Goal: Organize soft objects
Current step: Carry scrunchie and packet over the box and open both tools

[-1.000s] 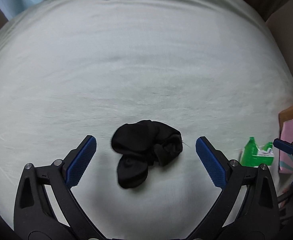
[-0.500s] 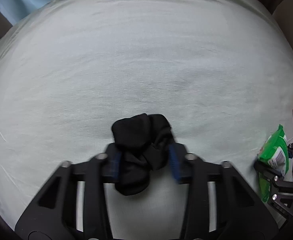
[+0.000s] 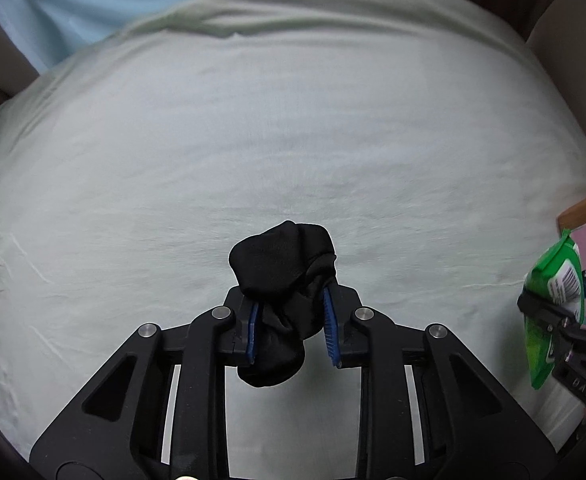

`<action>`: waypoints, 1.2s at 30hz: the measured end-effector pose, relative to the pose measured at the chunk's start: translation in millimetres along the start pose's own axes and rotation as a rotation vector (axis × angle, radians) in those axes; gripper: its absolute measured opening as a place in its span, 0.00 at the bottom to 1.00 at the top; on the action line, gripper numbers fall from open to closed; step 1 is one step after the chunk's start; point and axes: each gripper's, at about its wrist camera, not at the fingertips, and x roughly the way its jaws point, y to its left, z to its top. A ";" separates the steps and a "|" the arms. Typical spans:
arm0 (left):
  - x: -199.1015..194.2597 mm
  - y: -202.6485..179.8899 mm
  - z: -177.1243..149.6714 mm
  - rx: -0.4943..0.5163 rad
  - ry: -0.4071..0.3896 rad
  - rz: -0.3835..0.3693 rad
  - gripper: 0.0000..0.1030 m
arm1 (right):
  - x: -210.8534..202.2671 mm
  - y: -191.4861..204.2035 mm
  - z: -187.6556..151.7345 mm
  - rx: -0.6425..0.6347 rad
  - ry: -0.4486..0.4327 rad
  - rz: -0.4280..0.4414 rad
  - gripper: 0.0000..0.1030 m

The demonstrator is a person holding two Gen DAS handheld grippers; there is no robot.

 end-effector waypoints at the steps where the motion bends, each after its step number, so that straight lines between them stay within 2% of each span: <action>1: -11.0 0.4 -1.0 -0.001 -0.011 0.000 0.22 | -11.3 -1.6 2.0 0.016 -0.016 -0.005 0.31; 11: -133.2 -13.0 -3.9 0.004 -0.109 -0.012 0.22 | -125.9 11.1 1.9 0.122 -0.132 -0.005 0.31; 16: -196.2 -34.6 -13.6 -0.005 -0.135 -0.024 0.22 | -191.3 5.1 -9.1 0.180 -0.180 0.019 0.31; 21: -242.5 -66.1 -25.1 -0.031 -0.168 -0.044 0.22 | -239.9 3.7 -20.5 0.168 -0.218 0.022 0.31; 28: -280.8 -128.2 -29.4 -0.025 -0.203 -0.059 0.22 | -288.9 -31.8 -42.3 0.202 -0.264 0.032 0.31; 36: -276.7 -229.2 -14.0 -0.007 -0.206 -0.116 0.22 | -320.0 -116.8 -59.8 0.225 -0.283 -0.014 0.31</action>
